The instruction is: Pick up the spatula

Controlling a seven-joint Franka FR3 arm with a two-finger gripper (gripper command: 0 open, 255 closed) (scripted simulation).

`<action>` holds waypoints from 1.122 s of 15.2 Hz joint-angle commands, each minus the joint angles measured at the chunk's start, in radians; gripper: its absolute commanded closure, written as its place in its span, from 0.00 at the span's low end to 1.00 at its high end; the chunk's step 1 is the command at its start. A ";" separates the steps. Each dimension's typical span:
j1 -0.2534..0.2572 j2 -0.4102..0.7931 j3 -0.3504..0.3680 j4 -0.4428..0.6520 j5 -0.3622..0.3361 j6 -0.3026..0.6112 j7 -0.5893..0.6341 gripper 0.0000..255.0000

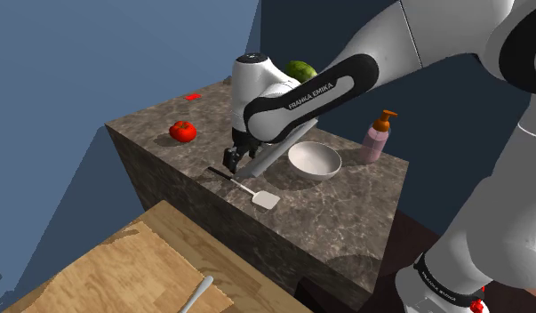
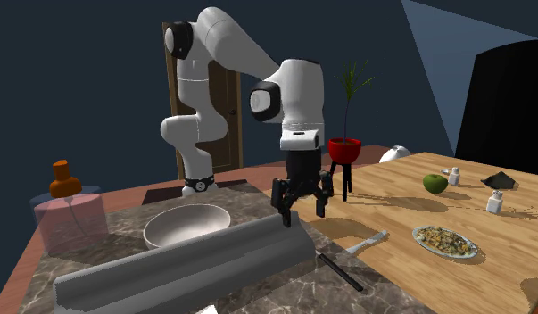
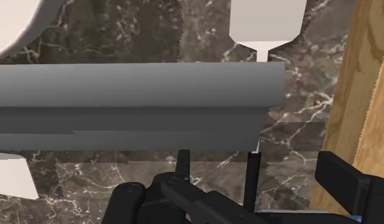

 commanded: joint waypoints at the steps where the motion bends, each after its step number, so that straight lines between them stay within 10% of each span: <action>1: 0.014 0.075 0.001 0.061 -0.030 0.020 0.010 0.00; 12: 0.040 0.199 -0.014 0.092 -0.084 0.114 0.045 0.00; 13: 0.041 0.202 -0.015 0.092 -0.086 0.116 0.047 1.00; 17: 0.041 0.203 -0.014 0.094 -0.086 0.115 0.047 1.00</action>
